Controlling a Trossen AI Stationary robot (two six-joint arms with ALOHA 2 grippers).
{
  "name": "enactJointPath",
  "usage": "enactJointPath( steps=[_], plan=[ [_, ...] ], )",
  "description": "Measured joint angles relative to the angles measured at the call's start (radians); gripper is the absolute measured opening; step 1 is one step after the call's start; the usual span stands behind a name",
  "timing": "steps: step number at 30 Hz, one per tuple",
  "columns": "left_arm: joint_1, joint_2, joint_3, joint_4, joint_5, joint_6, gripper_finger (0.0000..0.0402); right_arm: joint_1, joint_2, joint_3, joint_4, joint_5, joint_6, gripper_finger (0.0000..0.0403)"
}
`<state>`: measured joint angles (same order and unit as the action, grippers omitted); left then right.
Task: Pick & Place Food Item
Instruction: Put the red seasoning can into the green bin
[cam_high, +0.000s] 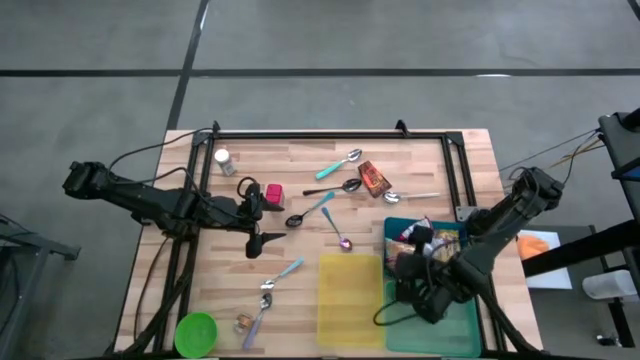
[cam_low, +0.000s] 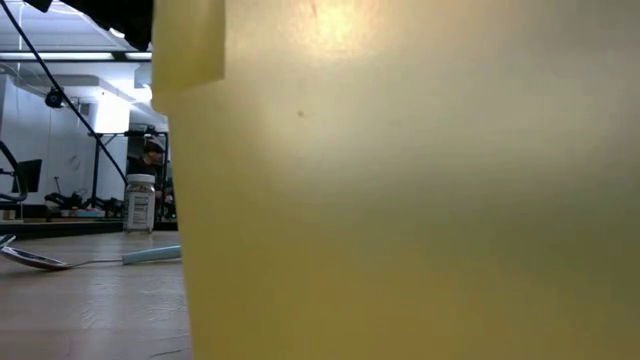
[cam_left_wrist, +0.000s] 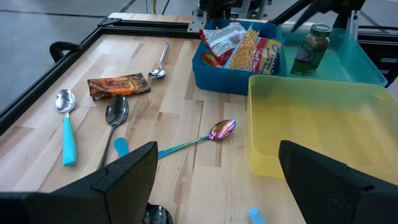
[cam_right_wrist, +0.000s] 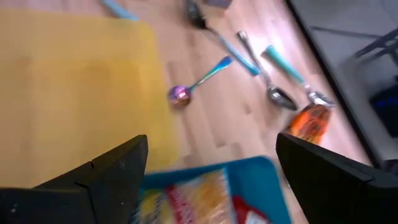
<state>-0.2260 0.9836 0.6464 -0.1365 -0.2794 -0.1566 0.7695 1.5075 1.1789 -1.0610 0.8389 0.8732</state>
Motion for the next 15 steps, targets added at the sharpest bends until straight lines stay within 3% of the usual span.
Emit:
enactJointPath(
  steps=[5,15],
  plan=[
    [0.0,0.0,0.0,0.0,0.0,0.0,0.0338,-0.073,-0.06,-0.049,0.098,0.006,-0.152,0.0352],
    [0.0,0.0,0.0,0.0,0.0,0.0,0.0338,-0.26,-0.335,-0.335,0.717,-0.102,-0.731,0.0352]
  ],
)
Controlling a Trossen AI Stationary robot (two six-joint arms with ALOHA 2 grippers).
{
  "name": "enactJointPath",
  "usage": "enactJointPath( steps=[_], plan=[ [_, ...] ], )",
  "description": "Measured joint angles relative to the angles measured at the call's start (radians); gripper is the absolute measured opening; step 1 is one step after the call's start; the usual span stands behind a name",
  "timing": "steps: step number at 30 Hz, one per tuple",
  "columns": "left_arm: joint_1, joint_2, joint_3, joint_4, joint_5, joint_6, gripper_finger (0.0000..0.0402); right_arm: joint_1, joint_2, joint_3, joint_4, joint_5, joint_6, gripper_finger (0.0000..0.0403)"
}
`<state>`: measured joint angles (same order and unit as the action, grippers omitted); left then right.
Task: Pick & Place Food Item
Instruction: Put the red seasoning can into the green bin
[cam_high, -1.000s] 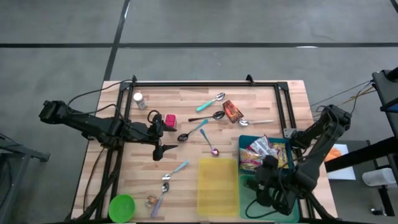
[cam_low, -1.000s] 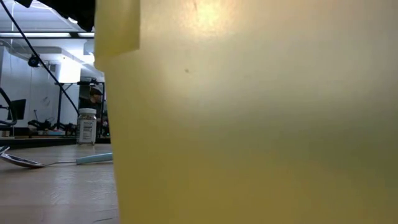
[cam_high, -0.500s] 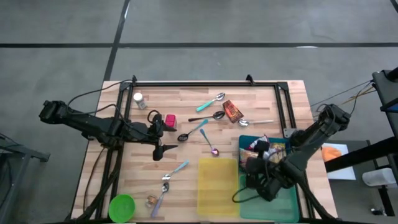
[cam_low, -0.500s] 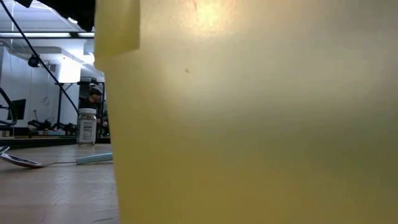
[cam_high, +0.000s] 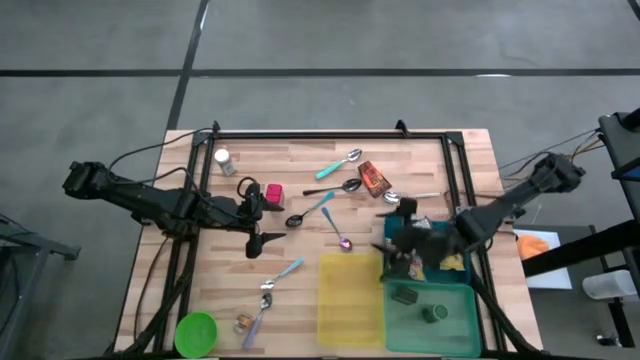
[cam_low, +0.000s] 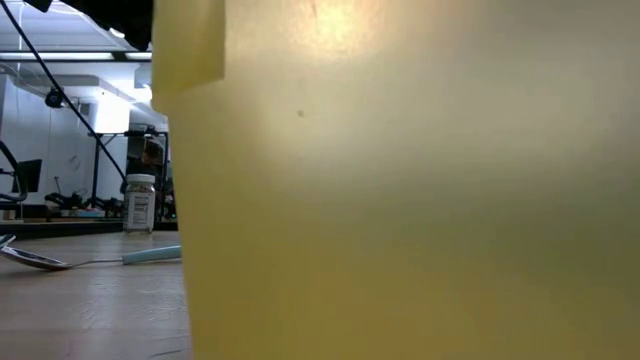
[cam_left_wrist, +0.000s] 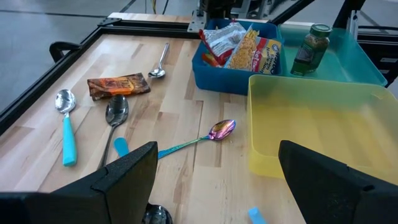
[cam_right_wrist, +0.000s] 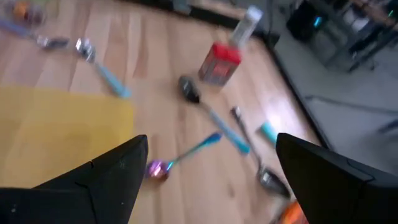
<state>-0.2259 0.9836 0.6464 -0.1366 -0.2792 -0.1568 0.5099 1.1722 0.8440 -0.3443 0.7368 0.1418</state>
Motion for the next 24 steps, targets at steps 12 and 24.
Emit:
enactJointPath(
  steps=[12,24],
  plan=[
    [0.0,0.0,0.0,0.0,0.0,0.0,0.0338,-0.496,-0.208,-0.301,0.517,-0.519,-0.181,0.0352],
    [0.0,0.0,0.0,0.0,0.0,-0.001,0.0337,-0.607,-0.215,-0.313,0.517,-0.573,-0.203,0.0352]
  ],
)
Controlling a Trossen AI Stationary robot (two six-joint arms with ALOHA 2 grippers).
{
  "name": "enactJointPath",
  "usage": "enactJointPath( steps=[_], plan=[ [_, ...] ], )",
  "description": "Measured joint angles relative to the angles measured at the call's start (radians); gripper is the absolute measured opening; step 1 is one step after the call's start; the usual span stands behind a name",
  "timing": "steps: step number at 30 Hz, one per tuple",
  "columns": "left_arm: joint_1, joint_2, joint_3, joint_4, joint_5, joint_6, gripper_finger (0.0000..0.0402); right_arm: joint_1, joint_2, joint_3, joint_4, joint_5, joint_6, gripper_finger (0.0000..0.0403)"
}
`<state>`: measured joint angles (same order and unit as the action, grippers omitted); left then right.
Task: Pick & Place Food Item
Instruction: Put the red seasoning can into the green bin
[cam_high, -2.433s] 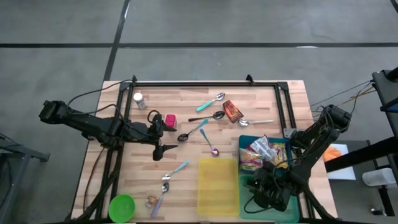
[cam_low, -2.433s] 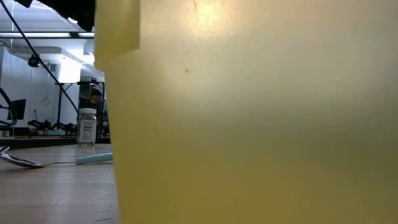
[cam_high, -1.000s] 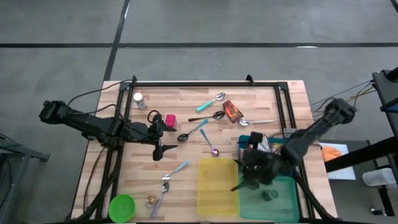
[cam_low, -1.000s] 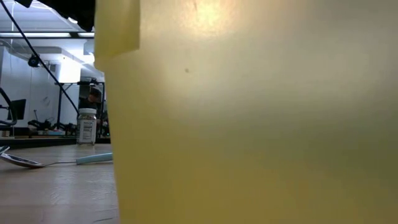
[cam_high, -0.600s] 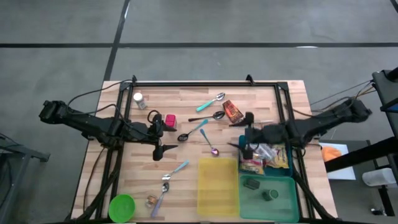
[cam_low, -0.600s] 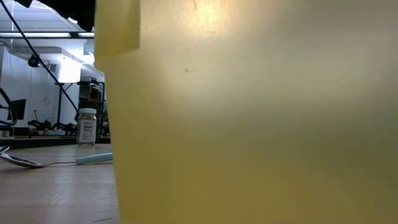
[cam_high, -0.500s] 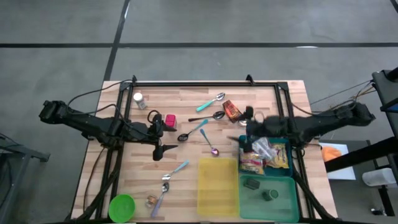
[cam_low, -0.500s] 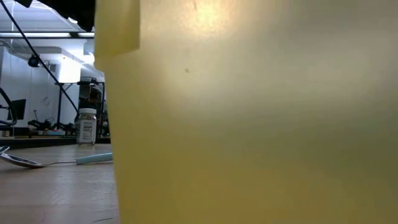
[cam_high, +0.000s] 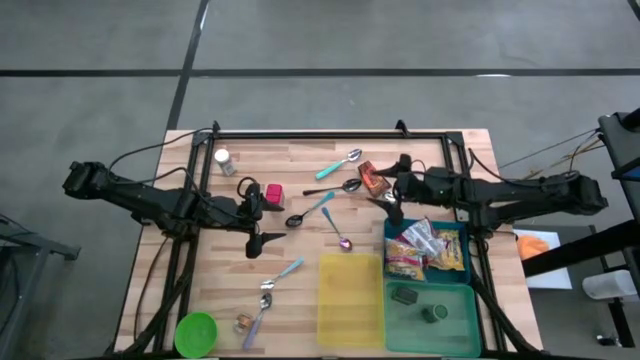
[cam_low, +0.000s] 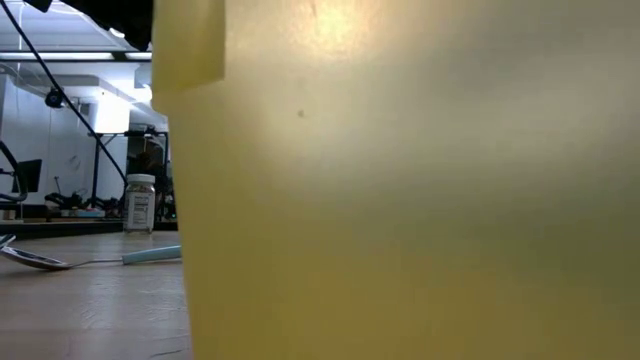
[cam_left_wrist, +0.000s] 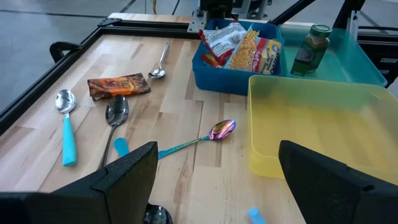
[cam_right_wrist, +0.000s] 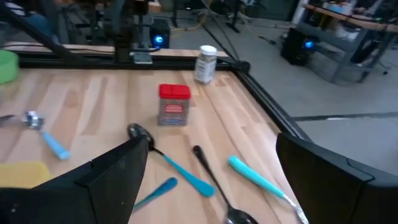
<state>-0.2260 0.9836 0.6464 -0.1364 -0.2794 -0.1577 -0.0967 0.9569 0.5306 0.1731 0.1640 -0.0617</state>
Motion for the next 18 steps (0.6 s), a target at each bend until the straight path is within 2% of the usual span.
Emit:
enactJointPath(
  steps=[4,8,13,18],
  plan=[
    [0.0,0.0,0.0,0.0,0.0,0.0,0.0337,-0.041,0.0,0.001,0.017,-0.117,-0.006,0.0352],
    [0.0,0.0,0.0,0.0,0.0,0.0,0.0337,-0.136,0.0,0.002,0.051,-0.238,0.01,0.0352],
    [0.0,0.0,0.0,0.0,0.0,-0.002,0.0337,-0.225,0.0,0.002,0.051,-0.258,0.056,0.0352],
    [0.0,0.0,0.0,0.0,0.0,-0.002,0.0337,-0.251,0.0,0.002,0.051,-0.324,0.06,0.0352]
  ],
)
